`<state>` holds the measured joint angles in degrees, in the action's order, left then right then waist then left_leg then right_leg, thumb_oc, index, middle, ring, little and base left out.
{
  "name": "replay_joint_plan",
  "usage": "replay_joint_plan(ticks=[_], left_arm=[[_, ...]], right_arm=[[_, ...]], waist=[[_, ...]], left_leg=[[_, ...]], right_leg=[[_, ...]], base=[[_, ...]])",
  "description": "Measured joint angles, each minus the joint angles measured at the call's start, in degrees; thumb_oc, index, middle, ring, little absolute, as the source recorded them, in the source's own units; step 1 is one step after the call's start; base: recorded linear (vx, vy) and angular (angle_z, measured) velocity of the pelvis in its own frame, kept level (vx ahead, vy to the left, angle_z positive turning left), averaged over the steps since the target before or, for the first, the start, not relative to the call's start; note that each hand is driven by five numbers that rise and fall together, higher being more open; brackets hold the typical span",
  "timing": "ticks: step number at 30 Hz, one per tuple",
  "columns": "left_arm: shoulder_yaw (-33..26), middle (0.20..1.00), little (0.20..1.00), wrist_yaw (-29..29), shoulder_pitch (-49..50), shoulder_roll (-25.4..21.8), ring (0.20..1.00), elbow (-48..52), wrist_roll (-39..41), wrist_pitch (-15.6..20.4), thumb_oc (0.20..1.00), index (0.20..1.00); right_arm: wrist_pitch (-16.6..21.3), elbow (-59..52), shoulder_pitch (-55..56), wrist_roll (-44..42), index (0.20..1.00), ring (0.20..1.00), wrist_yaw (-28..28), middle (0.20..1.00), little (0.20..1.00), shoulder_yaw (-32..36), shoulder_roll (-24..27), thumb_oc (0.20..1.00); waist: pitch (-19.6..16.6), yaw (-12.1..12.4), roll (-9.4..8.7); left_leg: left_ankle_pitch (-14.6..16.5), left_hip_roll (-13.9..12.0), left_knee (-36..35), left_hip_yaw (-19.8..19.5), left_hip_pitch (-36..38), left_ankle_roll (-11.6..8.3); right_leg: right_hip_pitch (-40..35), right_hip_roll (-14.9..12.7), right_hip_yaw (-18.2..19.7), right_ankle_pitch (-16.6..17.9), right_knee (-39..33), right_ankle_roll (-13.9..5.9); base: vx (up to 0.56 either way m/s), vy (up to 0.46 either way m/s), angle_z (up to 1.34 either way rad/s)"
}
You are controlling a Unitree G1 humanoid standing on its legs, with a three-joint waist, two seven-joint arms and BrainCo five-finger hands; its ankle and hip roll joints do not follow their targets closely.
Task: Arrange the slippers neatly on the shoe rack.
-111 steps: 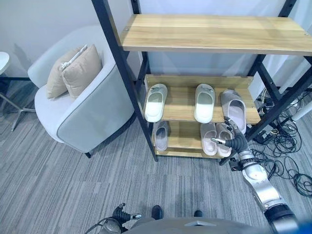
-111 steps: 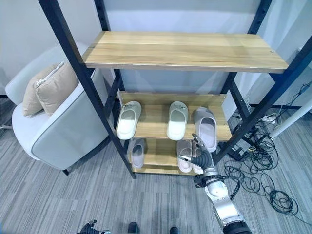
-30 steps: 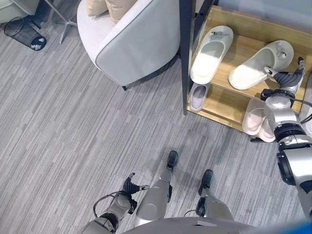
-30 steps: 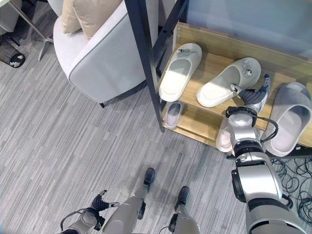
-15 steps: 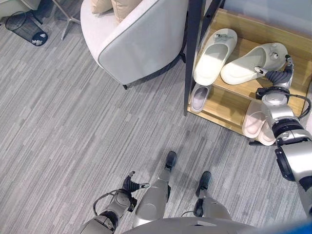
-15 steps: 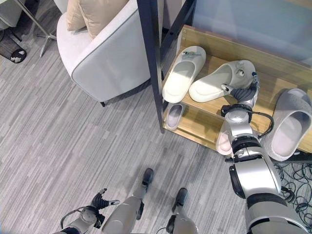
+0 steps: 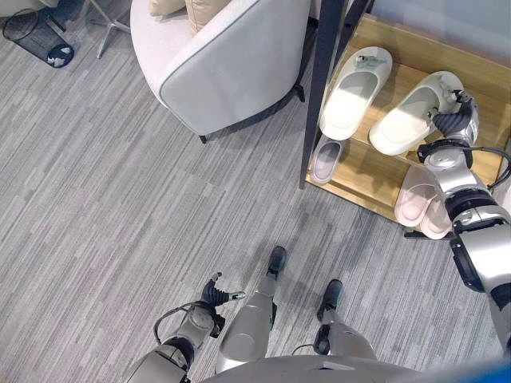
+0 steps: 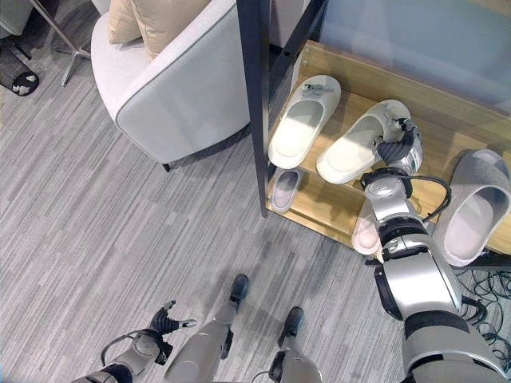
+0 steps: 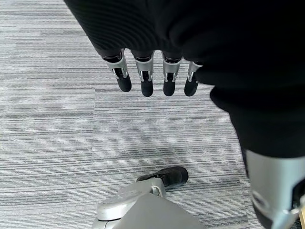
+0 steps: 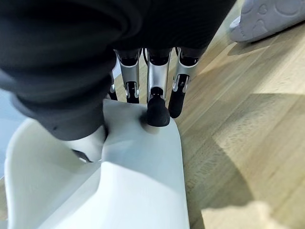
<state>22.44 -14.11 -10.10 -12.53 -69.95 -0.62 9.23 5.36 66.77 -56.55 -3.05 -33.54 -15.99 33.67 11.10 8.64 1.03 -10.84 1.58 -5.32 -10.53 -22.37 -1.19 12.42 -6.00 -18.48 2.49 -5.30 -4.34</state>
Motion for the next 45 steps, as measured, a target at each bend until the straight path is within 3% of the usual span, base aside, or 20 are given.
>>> replay_joint_plan(ticks=[12,20,39,41,45], left_arm=[[-0.12,1.0,1.0,0.05,0.07,-1.06,1.0,-1.12,0.06,-0.02,1.0,1.0],[-0.19,1.0,1.0,0.48,0.11,-1.59,1.0,-1.23,0.0,0.08,1.0,1.0],[-0.2,1.0,1.0,1.27,-0.26,-1.66,1.0,-1.24,0.04,0.07,1.0,1.0],[-0.2,1.0,1.0,1.28,-0.27,-1.68,1.0,-1.25,0.05,0.06,1.0,1.0],[-0.21,1.0,1.0,1.29,0.07,-1.67,1.0,-1.33,0.07,0.01,1.0,1.0]], right_arm=[[0.1,-2.27,0.03,-0.11,0.2,0.2,0.72,0.2,0.2,-0.31,-1.59,0.2],[0.47,-4.99,0.6,2.05,0.2,0.2,2.98,0.2,0.2,-2.67,2.64,0.2],[1.39,-4.45,0.25,2.04,0.2,0.2,4.82,0.2,0.2,-3.96,2.46,0.2],[1.43,-4.46,0.24,1.63,1.0,1.0,5.47,1.0,1.0,-3.93,2.26,1.0],[1.49,-4.46,0.25,-0.22,1.0,1.0,6.16,1.0,1.0,-3.66,0.81,1.0]], waist=[[0.24,-0.87,-0.77],[0.28,-0.16,-0.82],[0.5,0.01,-1.2],[0.67,-0.05,-1.49],[0.94,-0.99,-1.95]], left_leg=[[0.01,0.1,-0.01,0.01,-0.29,-0.01],[-0.12,0.52,0.0,-1.04,-1.66,0.04],[-0.19,0.45,0.0,-1.05,-1.24,0.0],[-0.19,0.43,0.0,-1.02,-0.94,0.0],[-0.18,0.34,0.0,-1.02,-0.65,0.0]], right_leg=[[0.23,-0.09,-0.04,-0.01,0.0,-0.01],[1.06,-0.26,-1.26,-0.14,0.0,-0.18],[0.67,-0.02,-1.25,-0.21,-0.01,-0.29],[0.4,-0.03,-1.23,-0.22,-0.01,-0.29],[0.08,-0.1,-1.17,-0.18,-0.01,-0.25]], base=[[0.0,0.0,0.0],[0.01,0.006,0.07],[0.0,0.0,0.0],[0.0,0.0,0.0],[0.0,0.0,0.0]])
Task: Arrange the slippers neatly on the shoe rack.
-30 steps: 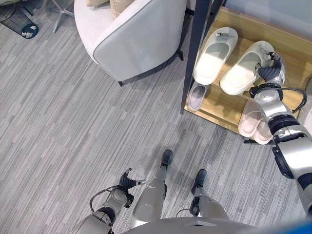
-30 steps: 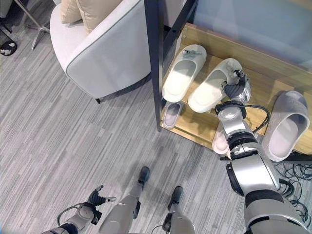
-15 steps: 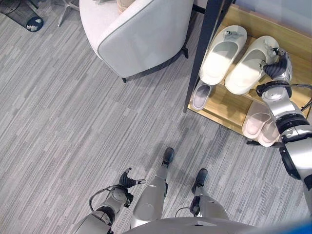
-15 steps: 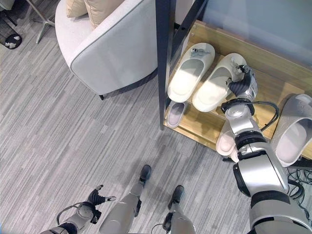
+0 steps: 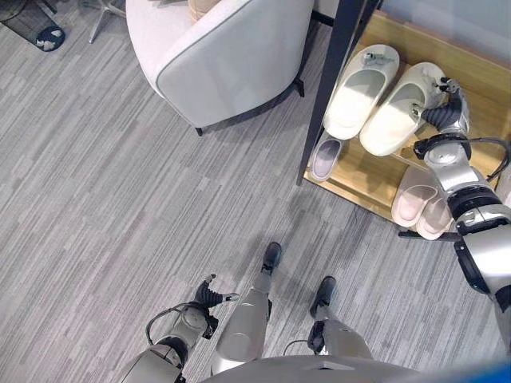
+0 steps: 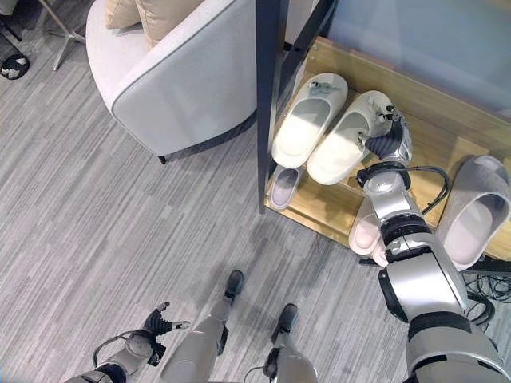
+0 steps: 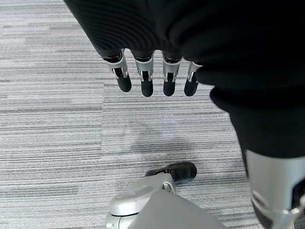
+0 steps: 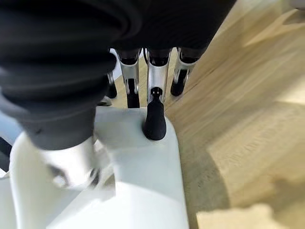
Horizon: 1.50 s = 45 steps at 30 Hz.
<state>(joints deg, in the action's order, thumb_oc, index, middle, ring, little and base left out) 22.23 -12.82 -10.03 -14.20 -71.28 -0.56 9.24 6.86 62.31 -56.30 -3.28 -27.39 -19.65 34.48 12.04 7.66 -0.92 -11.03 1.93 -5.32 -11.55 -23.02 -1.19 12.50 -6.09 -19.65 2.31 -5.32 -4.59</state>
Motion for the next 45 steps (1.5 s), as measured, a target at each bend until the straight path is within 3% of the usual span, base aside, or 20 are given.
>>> replay_joint_plan(ticks=[11,14,22,27,32,35,39,41,44,45], left_arm=[[-0.29,1.0,1.0,0.02,-0.06,-0.07,1.0,-0.89,0.02,-0.23,1.0,1.0],[-0.49,1.0,1.0,0.36,0.18,0.02,1.0,-0.91,0.01,-1.14,1.0,1.0],[-2.62,1.0,1.0,1.31,1.36,0.28,1.0,-0.87,-0.07,-1.51,1.0,1.0],[-5.27,1.0,1.0,1.86,6.43,1.35,1.0,-0.99,-0.66,-2.72,1.0,1.0],[-9.0,1.0,1.0,3.82,8.4,1.44,1.0,-0.9,-2.92,-2.82,1.0,1.0],[-9.0,1.0,1.0,4.21,9.94,2.23,1.0,-0.94,-3.49,-2.78,1.0,1.0],[-8.95,1.0,1.0,5.56,12.0,4.06,1.0,-1.02,-5.27,-2.73,1.0,1.0],[-8.97,1.0,1.0,5.99,13.39,4.75,1.0,-1.04,-5.61,-2.76,1.0,1.0],[-9.62,1.0,1.0,6.28,15.01,4.77,1.0,-1.03,-5.63,-2.72,1.0,1.0],[-11.78,1.0,1.0,6.19,14.28,4.93,1.0,-1.0,-5.6,-2.64,1.0,1.0]], right_arm=[[0.98,-5.54,2.72,-2.27,1.0,1.0,0.06,1.0,1.0,2.41,-0.75,1.0],[3.32,-14.62,9.18,-7.28,1.0,1.0,-0.4,1.0,1.0,12.41,-4.69,1.0],[4.0,-16.75,18.14,-7.62,1.0,1.0,-0.32,1.0,1.0,12.37,-4.32,1.0],[3.9,-29.95,31.6,-3.01,1.0,1.0,0.49,1.0,1.0,12.42,-5.28,1.0],[4.94,-44.89,45.93,4.53,1.0,1.0,2.44,1.0,1.0,17.1,-3.97,1.0],[5.35,-44.65,50.57,7.4,1.0,1.0,3.55,1.0,1.0,18.21,-3.43,1.0],[4.87,-44.73,56.73,9.27,1.0,1.0,7.06,1.0,1.0,17.31,-2.33,1.0],[4.86,-46.62,57.87,9.39,1.0,1.0,8.21,1.0,1.0,17.09,-2.1,1.0],[5.42,-50.3,59.79,9.86,1.0,1.0,9.78,1.0,1.0,16.92,-0.03,1.0],[5.62,-50.65,61.16,10.28,1.0,1.0,9.91,1.0,1.0,17.35,0.16,1.0]], waist=[[-0.17,-0.57,0.21],[-0.3,-1.18,0.3],[-3.5,-2.79,0.19],[-4.86,-4.97,-0.29],[-8.46,-7.24,-0.29],[-10.97,-9.65,0.97],[-12.85,-12.13,5.0],[-13.21,-11.8,6.34],[-12.64,-12.68,8.74],[-10.64,-12.77,8.31]], left_leg=[[0.01,-0.03,0.0,0.43,1.24,-0.01],[0.31,-0.06,-0.02,1.22,2.3,-0.4],[0.92,-0.41,-0.03,1.97,4.42,-1.09],[1.74,-0.97,-0.07,3.95,8.64,-1.33],[3.19,-1.95,-0.38,5.0,13.1,-1.08],[3.66,-2.58,-0.35,6.67,14.47,-0.84],[4.22,-3.96,-0.07,8.72,17.27,-1.01],[4.49,-5.07,-0.33,10.27,18.54,-1.39],[4.92,-7.45,0.93,10.32,19.99,-3.09],[4.8,-8.12,3.95,9.38,19.13,-4.35]], right_leg=[[-1.02,-0.1,0.4,0.04,0.0,0.04],[-1.77,-0.16,1.23,0.09,0.0,0.09],[-3.51,-0.1,1.88,0.15,0.01,0.12],[-6.92,0.06,3.72,0.02,-0.02,0.22],[-10.78,0.82,4.8,-0.66,-0.27,0.78],[-11.26,1.19,6.69,-0.86,-0.29,0.96],[-12.93,2.35,8.79,-1.29,-0.29,0.97],[-13.37,3.35,10.76,-1.35,-0.31,1.31],[-15.18,6.23,10.98,-2.16,0.39,3.76],[-15.07,6.83,10.75,-3.4,1.67,5.83]], base=[[0.0,-0.001,-0.01],[-0.01,-0.012,-0.1],[0.0,-0.022,-0.04],[-0.01,-0.075,-0.22],[-0.04,-0.098,-0.13],[-0.06,-0.135,-0.3],[-0.11,-0.182,-0.33],[-0.07,-0.191,-0.42],[-0.07,-0.217,0.0],[-0.05,-0.095,0.22]])
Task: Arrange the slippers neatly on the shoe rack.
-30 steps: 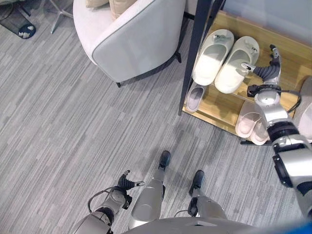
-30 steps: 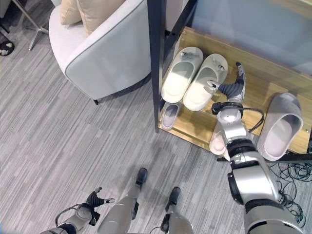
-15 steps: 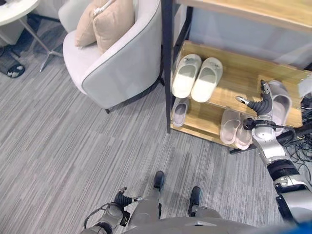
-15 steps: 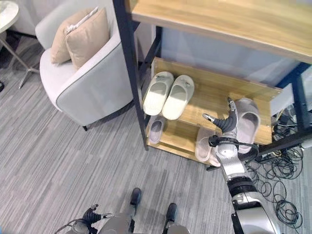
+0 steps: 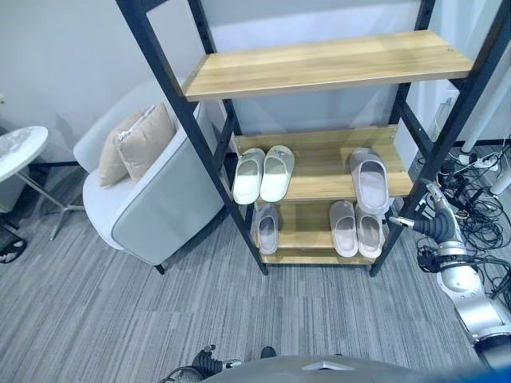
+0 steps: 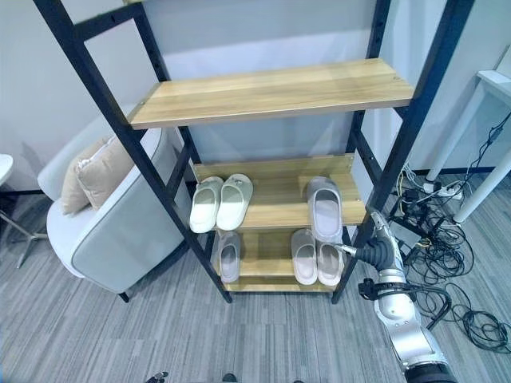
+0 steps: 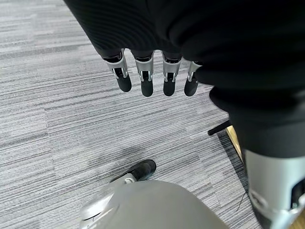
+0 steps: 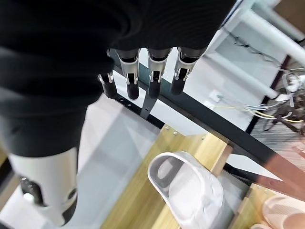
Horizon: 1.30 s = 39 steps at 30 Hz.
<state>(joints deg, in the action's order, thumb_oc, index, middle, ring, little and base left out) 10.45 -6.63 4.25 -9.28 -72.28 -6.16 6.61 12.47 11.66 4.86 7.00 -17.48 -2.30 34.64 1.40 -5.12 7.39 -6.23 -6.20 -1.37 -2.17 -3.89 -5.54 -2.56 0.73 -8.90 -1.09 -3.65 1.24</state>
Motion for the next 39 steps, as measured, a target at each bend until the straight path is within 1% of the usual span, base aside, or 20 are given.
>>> replay_joint_plan(ticks=[2,3,4,5,6,7,9,11,14,17,19,20,22,23,25,26,28,29,33,39], left_arm=[[-1.25,1.0,1.0,0.02,-0.84,0.05,1.0,-1.46,0.15,-0.06,1.0,1.0],[-1.61,1.0,1.0,-0.19,-1.58,-0.19,1.0,-1.78,0.55,0.37,1.0,1.0],[-1.37,1.0,1.0,-0.45,-2.83,-0.56,1.0,-1.7,0.57,0.8,1.0,1.0],[-1.41,1.0,1.0,-0.8,-4.09,-0.47,1.0,-0.83,0.68,1.02,1.0,1.0],[-1.53,1.0,1.0,-0.87,-3.39,-0.35,1.0,-0.73,1.08,1.2,1.0,1.0],[-1.44,1.0,1.0,-0.78,-3.21,-0.22,1.0,-3.19,0.97,0.61,1.0,1.0],[-1.22,1.0,1.0,-0.78,-3.76,-0.29,1.0,-4.94,-0.09,0.26,1.0,1.0],[-0.89,1.0,1.0,-0.69,-3.07,-0.05,1.0,-4.94,-0.13,0.0,1.0,1.0],[1.32,1.0,1.0,-1.07,-4.9,-0.36,1.0,-2.11,-0.24,0.09,1.0,1.0],[2.88,1.0,1.0,-2.41,-3.58,-2.36,1.0,2.07,-2.51,0.62,1.0,1.0],[2.97,1.0,1.0,-2.29,-4.89,-2.37,1.0,-1.77,-2.58,-1.66,1.0,1.0],[3.05,1.0,1.0,-2.16,-5.45,-2.47,1.0,-2.46,-3.54,-1.04,1.0,1.0],[3.11,1.0,1.0,-2.11,-6.0,-4.16,1.0,-2.65,-4.11,-0.54,1.0,1.0],[3.33,1.0,1.0,-2.25,-5.98,-4.04,1.0,-4.56,-4.01,0.02,1.0,1.0],[3.03,1.0,1.0,-2.26,-4.42,-3.44,1.0,-5.07,-4.03,0.12,1.0,1.0],[2.61,1.0,1.0,-2.11,-3.7,-2.95,1.0,-5.01,-4.11,-0.23,1.0,1.0],[2.58,1.0,1.0,-2.35,-2.01,-3.19,1.0,-4.48,-4.06,-0.16,1.0,1.0],[2.35,1.0,1.0,-2.21,-0.13,-4.71,1.0,-4.31,-4.06,-0.22,1.0,1.0],[2.43,1.0,1.0,-2.11,1.15,-2.5,1.0,-3.23,-4.12,-0.58,1.0,1.0],[2.59,1.0,1.0,-2.03,1.57,-2.13,1.0,-3.34,-4.05,-0.82,1.0,1.0]], right_arm=[[0.03,-0.14,0.6,0.07,1.0,1.0,0.78,1.0,1.0,-0.03,-0.06,1.0],[0.41,1.08,0.24,0.06,1.0,1.0,0.6,1.0,1.0,0.94,-1.09,1.0],[0.33,1.88,0.06,0.03,1.0,1.0,0.57,1.0,1.0,1.57,-1.22,1.0],[0.31,1.86,-0.75,0.05,1.0,1.0,0.53,1.0,1.0,1.84,-1.44,1.0],[0.34,1.71,-2.19,0.16,1.0,1.0,0.8,1.0,1.0,1.24,-2.77,1.0],[0.43,0.43,-2.42,0.63,1.0,1.0,1.07,1.0,1.0,0.17,-2.56,1.0],[0.31,0.24,-1.04,0.6,1.0,1.0,1.08,1.0,1.0,2.04,-2.32,1.0],[0.33,-0.86,-0.43,0.62,1.0,1.0,1.86,1.0,1.0,1.58,-2.1,1.0],[0.19,-0.75,-0.46,0.69,1.0,1.0,2.99,1.0,1.0,-0.46,-3.56,1.0],[0.23,0.11,-0.48,2.31,1.0,1.0,2.26,1.0,1.0,-0.95,-6.12,1.0],[-0.16,-2.28,-0.67,3.42,1.0,1.0,2.24,1.0,1.0,-1.28,-7.44,1.0],[-0.25,-1.12,-2.25,4.02,1.0,1.0,2.04,1.0,1.0,-2.34,-7.42,1.0],[-0.56,0.18,-3.92,5.05,1.0,1.0,1.61,1.0,1.0,-3.11,-7.7,1.0],[-0.83,0.2,-4.94,5.65,1.0,1.0,1.29,1.0,1.0,-3.58,-8.27,1.0],[-0.85,1.23,-5.5,6.09,1.0,1.0,0.81,1.0,1.0,-5.28,-8.93,1.0],[-0.91,0.28,-4.81,6.88,1.0,1.0,0.87,1.0,1.0,-4.94,-9.67,1.0],[-0.86,0.12,-3.24,7.86,1.0,1.0,0.89,1.0,1.0,-4.92,-9.7,1.0],[-0.85,1.31,-2.61,7.87,1.0,1.0,0.84,1.0,1.0,-4.45,-9.68,1.0],[-0.96,4.29,-3.44,7.73,1.0,1.0,0.55,1.0,1.0,-2.39,-8.41,1.0],[-1.6,9.67,-7.28,6.56,1.0,1.0,-0.68,1.0,1.0,-2.71,-6.56,1.0]], waist=[[1.71,0.16,-1.79],[3.15,0.32,-3.39],[3.89,1.6,-4.34],[5.16,1.4,-4.11],[5.38,2.4,-3.62],[5.48,2.95,-3.67],[5.45,-0.65,-4.02],[4.48,-1.63,-2.48],[4.04,-1.08,-5.26],[4.43,2.18,-6.97],[4.74,2.53,-7.84],[5.22,1.89,-8.19],[6.96,1.65,-11.19],[8.3,1.86,-10.82],[7.8,3.84,-10.0],[7.37,4.87,-10.14],[6.37,5.08,-11.27],[3.41,5.09,-13.52],[0.73,4.78,-8.76],[-0.51,4.81,-8.51]], left_leg=[[-1.9,0.22,4.88,0.21,-2.06,-1.98],[-2.22,2.43,13.77,-1.85,-7.84,-3.31],[-0.27,4.83,11.83,-4.23,-10.55,-3.38],[-0.11,5.69,8.18,-4.65,-12.22,-3.17],[0.28,4.47,5.35,-4.1,-11.95,-2.16],[0.18,3.22,1.52,-2.77,-7.4,-1.84],[0.25,3.39,-0.66,-1.51,-0.73,-1.39],[1.5,2.99,-4.3,0.58,5.62,3.3],[2.82,6.58,-4.08,1.83,5.79,5.22],[3.35,8.53,-4.06,2.07,4.95,6.31],[3.79,9.35,-4.06,3.06,4.95,7.51],[3.89,9.39,-3.34,3.43,5.06,8.51],[5.71,10.76,-1.1,4.75,4.83,10.57],[6.32,11.0,-0.34,5.13,5.33,11.38],[7.48,11.36,0.33,7.7,5.23,11.48],[7.31,11.05,0.12,6.8,4.79,11.19],[5.54,11.16,-2.54,5.47,6.46,10.14],[5.22,12.18,-3.93,4.26,7.69,9.24],[6.07,7.66,-3.98,3.87,8.93,6.43],[6.16,5.77,-4.29,3.3,8.89,4.95]], right_leg=[[-0.69,-0.07,-0.34,0.23,-0.45,1.99],[-0.46,-1.44,-0.09,-0.49,1.11,3.77],[0.19,-2.92,0.28,-0.46,1.19,4.01],[1.0,-3.07,0.91,1.31,1.49,2.42],[1.55,-2.31,3.07,0.78,1.63,1.2],[-0.13,-1.65,5.04,2.23,-0.95,1.56],[-2.28,-1.5,5.67,1.51,-1.65,0.12],[-2.7,-1.02,6.98,0.81,-1.08,-0.98],[-1.81,-4.89,7.58,-0.98,0.77,-3.75],[0.17,-6.83,8.08,-1.93,2.71,-5.6],[2.27,-7.43,8.38,-2.67,6.29,-6.68],[5.43,-7.69,8.78,-4.3,13.22,-7.81],[14.08,-9.32,9.14,-5.22,30.51,-9.12],[18.52,-12.75,7.21,-4.49,37.98,-11.81],[17.11,-20.91,0.84,-2.62,23.79,-12.87],[14.72,-21.51,2.96,-1.16,12.4,-14.03],[10.11,-20.13,3.65,0.99,7.06,-14.22],[2.52,-16.81,3.14,6.04,-0.55,-11.76],[0.42,-12.38,2.17,5.98,-1.74,-9.66],[-0.09,-10.58,1.98,5.14,-2.02,-8.27]], base=[[-0.04,-0.014,0.17],[0.02,0.068,0.07],[0.06,0.091,0.19],[0.11,0.128,-0.3],[0.14,0.107,-1.26],[0.25,0.215,-1.39],[0.27,0.273,-0.63],[0.12,0.171,-0.3],[0.03,0.169,-0.12],[0.01,0.185,-0.01],[0.0,0.173,-0.19],[-0.05,0.135,-0.3],[0.04,0.068,-0.3],[0.11,-0.063,-0.29],[0.08,-0.068,-0.34],[0.14,-0.077,0.07],[0.18,-0.107,0.45],[0.15,-0.096,0.25],[0.09,-0.063,0.04],[0.06,-0.012,0.02]])
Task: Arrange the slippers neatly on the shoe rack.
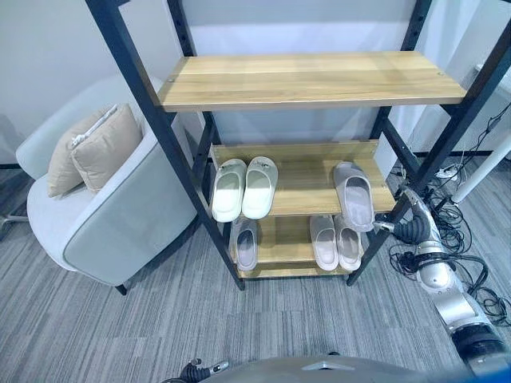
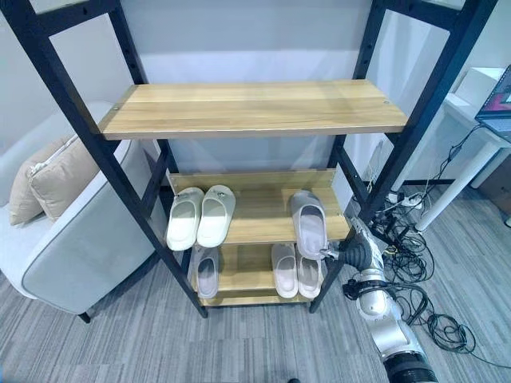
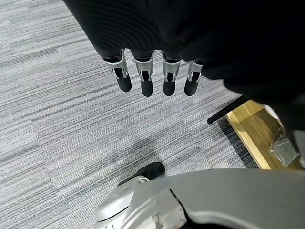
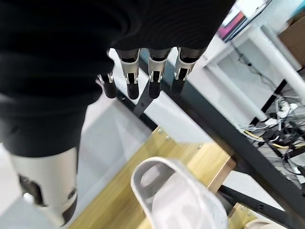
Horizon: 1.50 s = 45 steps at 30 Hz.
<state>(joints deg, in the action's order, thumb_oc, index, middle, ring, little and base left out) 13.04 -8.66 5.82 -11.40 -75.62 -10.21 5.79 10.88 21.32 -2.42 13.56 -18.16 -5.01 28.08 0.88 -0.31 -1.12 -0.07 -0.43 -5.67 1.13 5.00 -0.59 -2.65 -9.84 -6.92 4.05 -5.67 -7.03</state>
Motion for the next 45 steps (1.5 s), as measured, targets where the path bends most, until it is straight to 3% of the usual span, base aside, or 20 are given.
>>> replay_joint_plan(ticks=[4,9,14,23,36,42,45], left_arm=[[-0.02,1.0,1.0,-0.01,-0.08,-0.27,1.0,-0.05,0.08,-0.17,1.0,1.0],[0.3,1.0,1.0,0.04,-0.34,-0.18,1.0,-0.17,0.57,-0.23,1.0,1.0],[0.29,1.0,1.0,0.05,-0.45,-0.03,1.0,-0.01,1.62,-0.08,1.0,1.0],[0.52,1.0,1.0,0.0,-3.02,-0.12,1.0,0.05,4.67,-0.02,1.0,1.0],[0.52,1.0,1.0,-0.4,-5.01,-0.43,1.0,0.06,7.15,0.2,1.0,1.0],[0.47,1.0,1.0,-0.44,-6.53,-0.35,1.0,0.87,7.25,-0.13,1.0,1.0],[0.37,1.0,1.0,-0.48,-6.55,-0.39,1.0,1.82,7.24,-0.16,1.0,1.0]], right_arm=[[-0.26,1.92,-1.42,-1.79,1.0,1.0,-0.2,1.0,1.0,-0.14,-0.08,1.0],[-1.84,12.41,-8.96,-6.73,1.0,1.0,-0.44,1.0,1.0,-2.22,0.17,1.0],[-2.51,13.59,-13.46,-7.81,1.0,1.0,-0.41,1.0,1.0,-4.46,0.28,1.0],[-3.3,25.35,-23.34,-12.3,1.0,1.0,-0.88,1.0,1.0,-6.23,0.28,1.0],[-3.21,27.41,-29.23,-18.99,1.0,1.0,-4.5,1.0,1.0,-5.68,0.13,1.0],[-3.2,22.98,-27.97,-20.15,1.0,1.0,-4.57,1.0,1.0,-4.71,-3.33,1.0],[-3.07,20.43,-26.24,-20.17,1.0,1.0,-4.54,1.0,1.0,-4.68,-4.82,1.0]], waist=[[-0.46,0.14,-0.08],[-0.32,1.07,0.33],[0.63,1.4,1.18],[5.12,3.17,2.3],[7.85,4.13,1.46],[7.8,3.72,1.43],[7.07,3.21,0.55]], left_leg=[[-0.01,0.1,0.01,-0.1,0.02,0.08],[-0.03,0.15,0.02,-0.18,-0.01,0.08],[-0.1,0.23,0.02,-0.29,-1.67,0.07],[-1.6,0.48,0.34,-0.27,-6.54,0.14],[-3.42,0.54,0.34,-3.34,-12.16,-0.3],[-3.4,0.6,0.32,-3.33,-10.52,-0.3],[-3.21,0.54,0.04,-3.32,-9.61,-0.44]], right_leg=[[0.01,-0.1,-0.12,0.04,0.0,0.04],[0.18,-0.12,-0.17,0.07,-0.01,0.04],[1.76,-0.19,-0.2,0.07,-0.01,0.05],[6.67,-0.14,-0.19,1.47,0.26,0.21],[10.46,-0.21,-3.29,2.06,0.27,0.56],[8.73,-0.27,-3.37,2.01,0.28,0.62],[7.86,-0.26,-3.37,1.86,0.28,0.7]], base=[[0.06,-0.013,0.02],[0.06,-0.012,0.01],[0.03,-0.004,0.01],[-0.04,0.001,0.0],[-0.02,0.012,0.12],[0.05,0.023,0.02],[0.02,0.015,0.0]])
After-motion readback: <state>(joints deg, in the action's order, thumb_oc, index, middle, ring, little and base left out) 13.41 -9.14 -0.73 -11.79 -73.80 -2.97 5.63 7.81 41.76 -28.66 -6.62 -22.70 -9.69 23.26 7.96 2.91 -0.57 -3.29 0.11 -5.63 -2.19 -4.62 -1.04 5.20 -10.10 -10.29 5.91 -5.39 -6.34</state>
